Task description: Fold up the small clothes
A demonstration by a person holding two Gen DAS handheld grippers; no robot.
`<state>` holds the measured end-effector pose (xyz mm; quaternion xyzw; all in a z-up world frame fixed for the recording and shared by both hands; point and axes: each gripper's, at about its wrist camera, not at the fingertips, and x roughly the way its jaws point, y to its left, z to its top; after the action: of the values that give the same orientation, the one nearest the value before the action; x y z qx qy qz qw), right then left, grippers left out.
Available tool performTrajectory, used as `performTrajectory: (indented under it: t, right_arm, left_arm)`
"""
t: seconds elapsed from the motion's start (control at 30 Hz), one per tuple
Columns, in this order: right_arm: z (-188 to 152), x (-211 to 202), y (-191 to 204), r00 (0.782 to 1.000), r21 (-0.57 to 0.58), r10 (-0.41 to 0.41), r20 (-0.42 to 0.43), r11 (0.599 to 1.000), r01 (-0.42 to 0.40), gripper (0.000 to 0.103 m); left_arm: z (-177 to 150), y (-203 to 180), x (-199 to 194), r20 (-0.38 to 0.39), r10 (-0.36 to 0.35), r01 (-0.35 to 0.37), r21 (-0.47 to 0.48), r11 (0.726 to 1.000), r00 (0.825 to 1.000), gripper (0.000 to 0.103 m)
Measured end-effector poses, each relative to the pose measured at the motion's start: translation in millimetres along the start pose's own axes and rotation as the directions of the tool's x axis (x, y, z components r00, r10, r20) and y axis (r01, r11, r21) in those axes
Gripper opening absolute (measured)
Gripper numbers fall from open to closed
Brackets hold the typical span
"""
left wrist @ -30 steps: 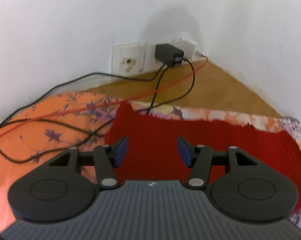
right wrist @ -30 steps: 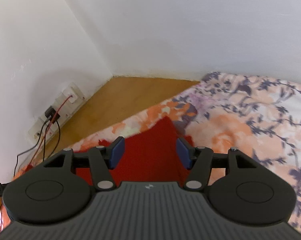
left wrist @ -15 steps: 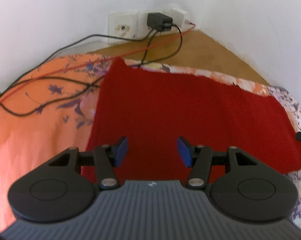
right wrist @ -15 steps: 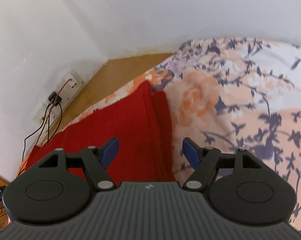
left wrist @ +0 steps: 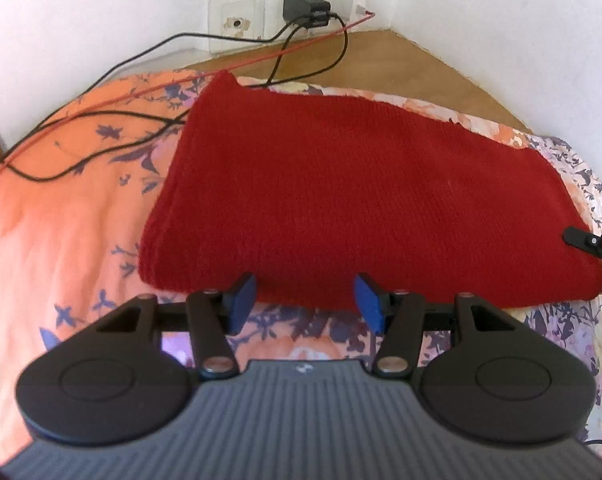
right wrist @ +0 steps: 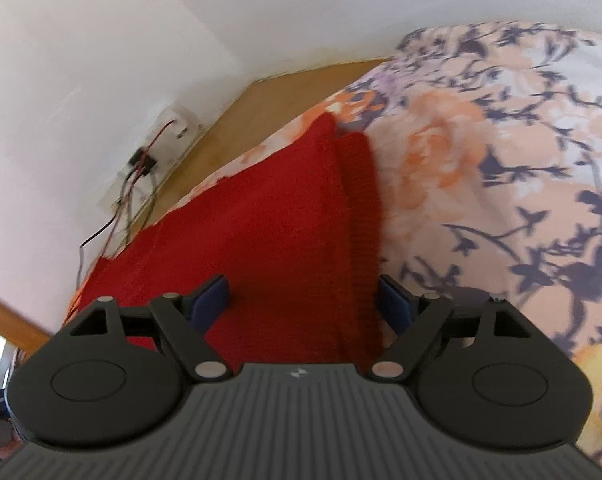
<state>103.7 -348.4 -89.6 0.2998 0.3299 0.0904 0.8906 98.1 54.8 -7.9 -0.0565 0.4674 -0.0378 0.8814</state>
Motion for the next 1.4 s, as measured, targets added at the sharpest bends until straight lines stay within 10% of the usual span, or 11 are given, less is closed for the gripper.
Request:
performTrajectory:
  t: [0.3, 0.67, 1.4]
  right_arm:
    - [5.3, 10.1, -13.2, 0.989, 0.083, 0.147, 0.023, 0.985, -0.148, 0.087]
    - [3.4, 4.8, -30.3, 0.973, 0.176, 0.203, 0.110, 0.959, -0.220, 0.032]
    - [15.9, -34.6, 69.8, 0.953, 0.019, 0.251, 0.172, 0.966, -0.258, 0.028]
  left_arm:
    - [-10.0, -15.5, 2.5, -0.018, 0.040, -0.040, -0.028, 0.999, 0.999, 0.056]
    - [-18.3, -16.3, -4.3, -0.013, 0.075, -0.075, -0.042, 0.996, 0.997, 0.056]
    - [3.4, 37.3, -15.7, 0.029, 0.043, -0.040, -0.073, 0.996, 0.999, 0.056]
